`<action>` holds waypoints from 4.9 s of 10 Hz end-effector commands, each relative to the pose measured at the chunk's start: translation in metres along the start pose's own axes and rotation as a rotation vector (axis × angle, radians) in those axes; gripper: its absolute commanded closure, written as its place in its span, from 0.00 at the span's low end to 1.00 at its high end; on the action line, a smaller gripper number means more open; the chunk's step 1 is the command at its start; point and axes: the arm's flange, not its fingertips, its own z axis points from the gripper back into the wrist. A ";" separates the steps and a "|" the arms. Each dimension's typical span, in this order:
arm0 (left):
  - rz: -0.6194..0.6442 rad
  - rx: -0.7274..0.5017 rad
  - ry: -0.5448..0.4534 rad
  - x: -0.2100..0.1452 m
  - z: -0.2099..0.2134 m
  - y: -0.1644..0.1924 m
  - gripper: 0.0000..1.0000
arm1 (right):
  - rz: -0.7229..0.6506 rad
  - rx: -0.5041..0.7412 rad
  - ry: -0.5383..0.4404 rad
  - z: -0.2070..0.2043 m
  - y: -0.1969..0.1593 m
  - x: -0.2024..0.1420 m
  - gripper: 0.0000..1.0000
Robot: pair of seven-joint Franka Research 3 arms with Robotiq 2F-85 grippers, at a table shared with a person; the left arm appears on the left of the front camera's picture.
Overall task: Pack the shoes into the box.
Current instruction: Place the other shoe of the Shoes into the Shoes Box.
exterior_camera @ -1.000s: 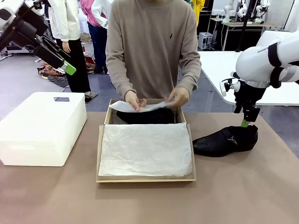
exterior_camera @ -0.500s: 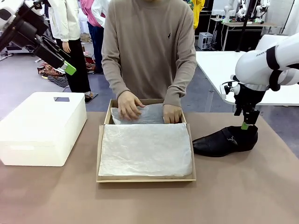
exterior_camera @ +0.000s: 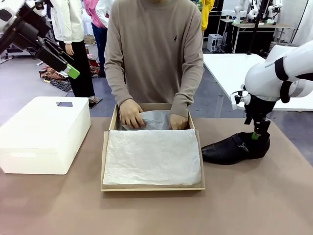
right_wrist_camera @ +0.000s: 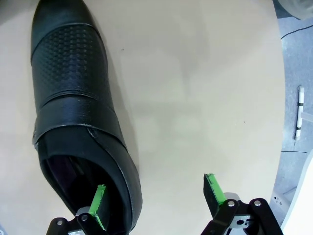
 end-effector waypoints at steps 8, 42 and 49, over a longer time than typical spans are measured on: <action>0.004 -0.009 -0.013 0.000 0.001 0.000 0.00 | 0.025 0.036 -0.059 -0.018 -0.006 -0.008 0.52; 0.004 -0.009 -0.013 0.000 0.001 0.000 0.00 | -0.640 0.112 -0.272 0.165 0.021 0.060 1.00; 0.004 -0.009 -0.013 0.000 0.001 0.000 0.00 | -1.113 0.142 -0.249 0.172 0.033 0.127 1.00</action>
